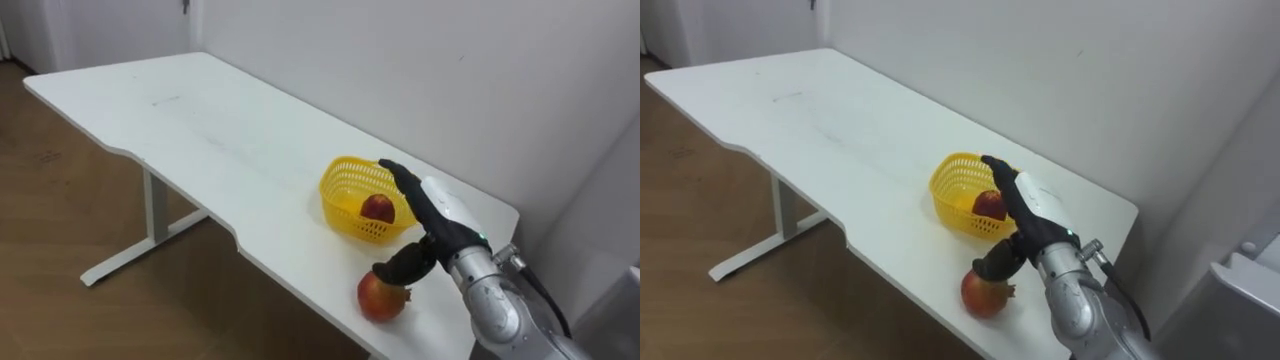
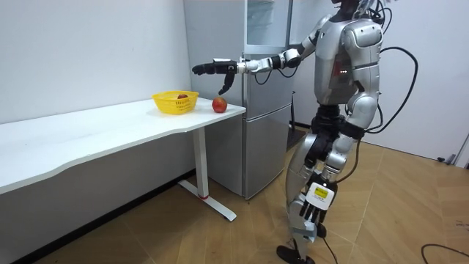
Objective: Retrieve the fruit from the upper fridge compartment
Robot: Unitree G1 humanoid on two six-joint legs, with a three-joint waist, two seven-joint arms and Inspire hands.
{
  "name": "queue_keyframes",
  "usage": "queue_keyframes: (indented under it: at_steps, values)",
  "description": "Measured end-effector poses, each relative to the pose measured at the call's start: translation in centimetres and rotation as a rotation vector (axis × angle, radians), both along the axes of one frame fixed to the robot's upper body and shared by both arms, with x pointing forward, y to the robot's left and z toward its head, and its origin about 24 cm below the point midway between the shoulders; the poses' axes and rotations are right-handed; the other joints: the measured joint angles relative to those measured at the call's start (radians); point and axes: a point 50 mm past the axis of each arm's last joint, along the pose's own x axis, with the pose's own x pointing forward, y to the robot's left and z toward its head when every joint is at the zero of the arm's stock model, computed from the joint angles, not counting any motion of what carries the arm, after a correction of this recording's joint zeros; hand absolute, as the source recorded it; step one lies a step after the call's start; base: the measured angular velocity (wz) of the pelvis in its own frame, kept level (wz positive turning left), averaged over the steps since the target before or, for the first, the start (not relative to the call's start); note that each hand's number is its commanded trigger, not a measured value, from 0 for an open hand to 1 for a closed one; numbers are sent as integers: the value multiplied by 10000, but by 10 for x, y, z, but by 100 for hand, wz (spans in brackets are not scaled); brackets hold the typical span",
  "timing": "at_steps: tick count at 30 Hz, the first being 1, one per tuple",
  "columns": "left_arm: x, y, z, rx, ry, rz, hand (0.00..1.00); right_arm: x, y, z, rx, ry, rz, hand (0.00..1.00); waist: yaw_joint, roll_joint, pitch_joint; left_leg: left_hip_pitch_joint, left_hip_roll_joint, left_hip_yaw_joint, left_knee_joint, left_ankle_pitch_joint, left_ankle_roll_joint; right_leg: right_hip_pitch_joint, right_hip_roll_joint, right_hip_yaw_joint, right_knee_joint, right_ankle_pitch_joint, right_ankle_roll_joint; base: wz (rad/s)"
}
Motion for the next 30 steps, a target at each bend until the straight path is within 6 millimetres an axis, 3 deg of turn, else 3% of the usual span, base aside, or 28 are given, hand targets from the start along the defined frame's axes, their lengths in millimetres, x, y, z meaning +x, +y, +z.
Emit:
queue_keyframes:
  at_steps: [7,8,9,13,16,17,21,25,26,30]
  values:
    - [-18,-1,-2,46,342,142,0,-11,12,30,1290,-1475,540,0,-416,192,-46,375,-5,41,-200,14,0,347,4,6,-170,0,8,0]
    - [-22,-2,-3,19,431,176,0,-14,13,34,1540,-1712,599,0,-503,286,-29,507,-4,47,-225,14,1,458,1,-5,-169,0,9,0]
    - [-27,-3,-4,-21,527,215,0,-18,14,36,1709,-1890,690,0,-559,366,-92,578,-1,75,-239,4,10,506,-5,5,-163,-5,18,0]
    - [-30,-11,-6,-242,568,310,0,-33,14,45,2339,-2572,984,0,-795,690,-111,676,-2,169,-273,0,17,539,-32,64,-158,-6,22,-9]
    - [-31,-14,-7,-290,574,338,0,-45,11,44,2673,-2811,1093,0,-902,934,-160,887,44,438,-438,32,35,537,-36,337,-129,-5,22,-26]
    - [-32,-15,-7,-276,541,352,0,-51,10,45,2795,-2963,1120,0,-1013,992,-217,882,69,560,-469,41,36,446,-33,452,-90,-5,22,-25]
    - [-40,-20,-9,-449,538,532,0,-74,5,42,3364,-3284,1280,0,-1461,1239,-203,1281,82,1044,-836,83,92,443,-67,1005,-9,-39,74,-34]
    - [-46,-22,-10,-453,513,580,0,-88,2,37,3517,-3345,1213,0,-1943,1312,-248,1573,92,1438,-1141,91,108,398,-67,1399,0,-63,114,-33]
    - [-46,-22,-10,-484,470,607,0,-94,0,38,3594,-3458,1190,0,-2071,1288,-314,1570,100,1601,-1179,95,116,290,-62,1544,27,-67,121,-31]
    - [-41,-23,-9,-496,87,744,0,-114,-8,38,4085,-3842,1078,0,-2461,1346,-311,1894,120,1876,-1386,102,129,356,-45,1788,19,-55,139,-20]
